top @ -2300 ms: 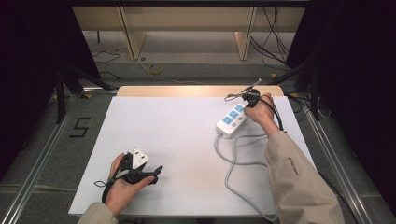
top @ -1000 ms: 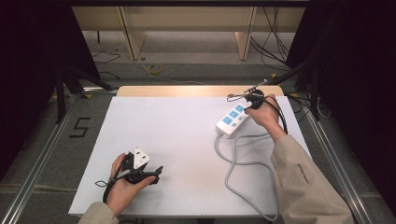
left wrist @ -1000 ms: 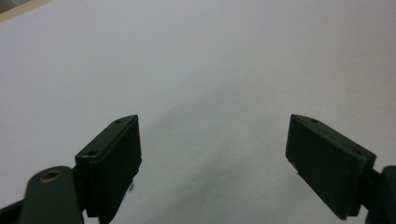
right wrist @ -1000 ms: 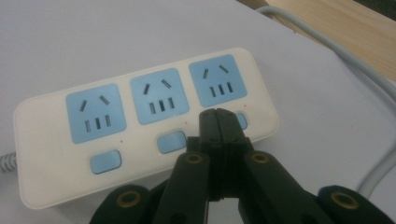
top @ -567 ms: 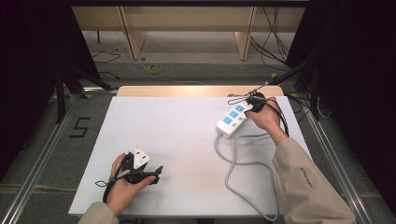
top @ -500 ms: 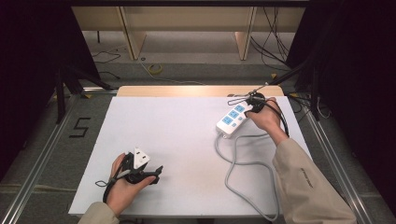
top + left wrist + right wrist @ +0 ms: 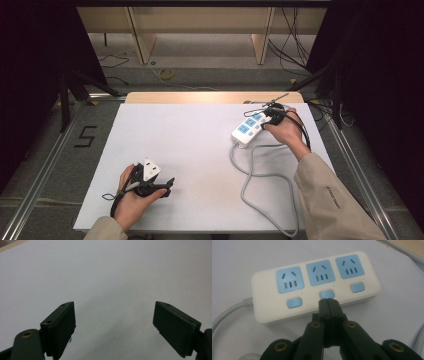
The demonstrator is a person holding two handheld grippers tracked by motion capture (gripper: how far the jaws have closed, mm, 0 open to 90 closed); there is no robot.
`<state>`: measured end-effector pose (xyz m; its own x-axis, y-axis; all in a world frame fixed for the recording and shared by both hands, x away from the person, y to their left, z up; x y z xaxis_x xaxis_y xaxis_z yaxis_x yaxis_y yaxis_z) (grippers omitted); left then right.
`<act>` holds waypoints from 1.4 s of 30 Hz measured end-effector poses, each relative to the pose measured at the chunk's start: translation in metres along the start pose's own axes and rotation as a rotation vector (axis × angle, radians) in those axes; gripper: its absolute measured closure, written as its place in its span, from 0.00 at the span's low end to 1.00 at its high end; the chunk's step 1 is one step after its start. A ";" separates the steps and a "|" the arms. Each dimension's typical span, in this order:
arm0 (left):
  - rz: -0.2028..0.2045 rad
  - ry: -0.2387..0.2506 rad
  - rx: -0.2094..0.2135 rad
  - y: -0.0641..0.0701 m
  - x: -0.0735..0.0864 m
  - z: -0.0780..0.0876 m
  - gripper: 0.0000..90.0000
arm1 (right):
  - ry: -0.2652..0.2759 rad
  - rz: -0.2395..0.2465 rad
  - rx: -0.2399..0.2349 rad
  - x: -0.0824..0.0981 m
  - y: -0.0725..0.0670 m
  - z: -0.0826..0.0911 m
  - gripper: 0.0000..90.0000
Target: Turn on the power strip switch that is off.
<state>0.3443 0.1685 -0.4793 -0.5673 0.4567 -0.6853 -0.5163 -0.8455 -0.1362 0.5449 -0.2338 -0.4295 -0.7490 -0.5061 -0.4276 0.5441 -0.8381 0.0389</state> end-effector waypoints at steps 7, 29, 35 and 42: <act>-0.001 -0.002 0.000 0.000 0.000 0.000 0.20 | 0.007 0.005 -0.026 0.009 -0.007 0.005 1.00; 0.004 -0.001 -0.001 0.000 0.000 -0.001 0.20 | 0.059 0.054 -0.075 0.044 -0.033 0.026 1.00; 0.003 -0.003 -0.002 0.000 0.000 0.000 0.20 | 0.072 0.060 -0.086 0.054 -0.036 0.031 0.97; 0.003 -0.003 -0.002 0.000 0.000 0.000 0.20 | 0.081 0.070 -0.105 0.067 -0.043 0.033 0.93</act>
Point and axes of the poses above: each handheld gripper's, and its own axes: z roughly backward along the jaws, x roughly out of its underside, y roughly to its right, the point moved 1 cm from there along -z, roughly forward along the jaws, and after that the axes turned 7 degrees about -y, right-handed, at the moved point
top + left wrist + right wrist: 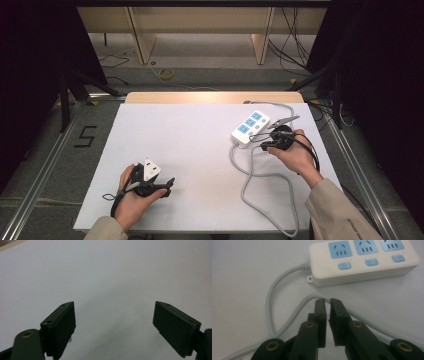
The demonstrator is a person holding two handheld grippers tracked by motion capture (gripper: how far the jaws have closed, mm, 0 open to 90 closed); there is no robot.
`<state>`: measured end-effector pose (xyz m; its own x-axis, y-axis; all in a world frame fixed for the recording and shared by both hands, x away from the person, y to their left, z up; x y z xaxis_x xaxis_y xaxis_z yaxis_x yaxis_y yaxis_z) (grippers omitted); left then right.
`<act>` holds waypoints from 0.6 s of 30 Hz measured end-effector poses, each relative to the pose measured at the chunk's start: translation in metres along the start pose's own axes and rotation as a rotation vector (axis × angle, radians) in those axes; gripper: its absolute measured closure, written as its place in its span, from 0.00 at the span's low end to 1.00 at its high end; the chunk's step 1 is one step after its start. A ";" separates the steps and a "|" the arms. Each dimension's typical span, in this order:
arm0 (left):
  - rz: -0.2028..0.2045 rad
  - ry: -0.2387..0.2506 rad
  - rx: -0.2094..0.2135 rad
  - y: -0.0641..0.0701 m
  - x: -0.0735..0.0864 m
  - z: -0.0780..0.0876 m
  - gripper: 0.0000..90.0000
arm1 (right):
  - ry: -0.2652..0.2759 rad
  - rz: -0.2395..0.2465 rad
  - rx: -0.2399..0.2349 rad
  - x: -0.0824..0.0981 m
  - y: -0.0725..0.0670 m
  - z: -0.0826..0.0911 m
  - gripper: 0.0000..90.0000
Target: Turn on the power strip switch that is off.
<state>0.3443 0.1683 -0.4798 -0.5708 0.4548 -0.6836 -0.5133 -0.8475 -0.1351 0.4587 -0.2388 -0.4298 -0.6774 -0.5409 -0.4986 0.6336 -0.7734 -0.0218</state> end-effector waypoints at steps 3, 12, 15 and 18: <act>0.001 -0.001 0.000 0.000 0.000 0.000 0.20 | 0.009 0.005 -0.006 0.005 -0.003 0.001 0.91; 0.005 -0.004 0.000 -0.001 0.000 0.000 0.20 | 0.040 0.016 -0.033 0.023 -0.011 0.005 0.82; 0.008 -0.005 -0.002 -0.001 0.001 0.000 0.20 | 0.057 0.030 -0.037 0.030 -0.014 0.007 0.80; 0.009 -0.004 -0.004 -0.002 0.001 0.000 0.20 | 0.078 0.026 -0.044 0.038 -0.017 0.009 0.77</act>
Point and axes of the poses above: each handheld gripper's, and its own axes: z roughly backward along the jaws, x roughly out of its underside, y roughly to its right, the point moved 1 cm from there along -z, roughly forward along the jaws, and after that the axes turned 7 degrees about -y, right-handed, at the moved point
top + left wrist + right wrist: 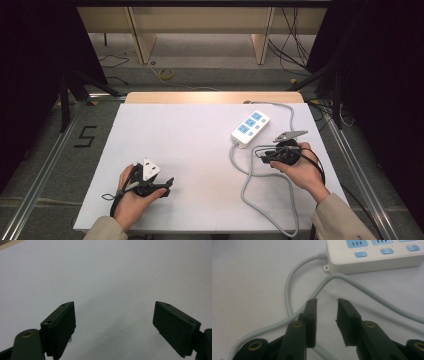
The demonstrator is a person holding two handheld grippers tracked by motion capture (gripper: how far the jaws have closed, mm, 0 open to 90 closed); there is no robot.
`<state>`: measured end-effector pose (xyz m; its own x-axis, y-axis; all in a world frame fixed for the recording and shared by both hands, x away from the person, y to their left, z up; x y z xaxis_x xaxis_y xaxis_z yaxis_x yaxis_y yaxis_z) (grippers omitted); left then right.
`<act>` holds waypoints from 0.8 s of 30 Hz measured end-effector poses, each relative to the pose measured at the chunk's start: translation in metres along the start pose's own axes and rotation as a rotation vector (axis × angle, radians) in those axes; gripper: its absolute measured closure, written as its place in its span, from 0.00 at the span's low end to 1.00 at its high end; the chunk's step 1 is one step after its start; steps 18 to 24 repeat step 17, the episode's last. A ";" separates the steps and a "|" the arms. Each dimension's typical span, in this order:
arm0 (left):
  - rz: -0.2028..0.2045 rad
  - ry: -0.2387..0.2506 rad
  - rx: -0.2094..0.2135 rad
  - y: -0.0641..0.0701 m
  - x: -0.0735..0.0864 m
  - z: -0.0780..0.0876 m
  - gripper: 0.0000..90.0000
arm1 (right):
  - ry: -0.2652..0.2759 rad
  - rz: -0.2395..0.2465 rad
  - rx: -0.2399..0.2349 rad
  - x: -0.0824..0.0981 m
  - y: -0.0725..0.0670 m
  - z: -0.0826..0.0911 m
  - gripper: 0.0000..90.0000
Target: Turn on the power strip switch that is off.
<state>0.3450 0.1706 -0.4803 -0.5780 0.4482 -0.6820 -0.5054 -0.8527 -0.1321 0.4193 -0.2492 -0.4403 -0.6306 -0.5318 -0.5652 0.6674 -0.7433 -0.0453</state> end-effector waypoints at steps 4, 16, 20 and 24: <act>-0.001 -0.004 -0.001 -0.001 0.000 0.000 0.20 | 0.025 0.001 -0.008 0.009 -0.006 0.002 0.72; 0.009 -0.008 -0.007 -0.003 0.001 -0.001 0.20 | 0.049 0.003 -0.034 0.020 -0.013 0.001 0.62; 0.012 -0.007 -0.012 -0.004 0.001 -0.002 0.20 | 0.053 0.004 -0.032 0.020 -0.013 0.001 0.61; 0.012 -0.007 -0.012 -0.004 0.001 -0.002 0.20 | 0.053 0.004 -0.032 0.020 -0.013 0.001 0.61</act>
Point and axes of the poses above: each handheld gripper's, and its own axes: z roughly backward along the jaws, x roughly out of its underside, y roughly to its right, the point moved 1 cm from there along -z, roughly forward along the jaws, and after that the axes turned 7 degrees about -y, right-handed, at the moved point
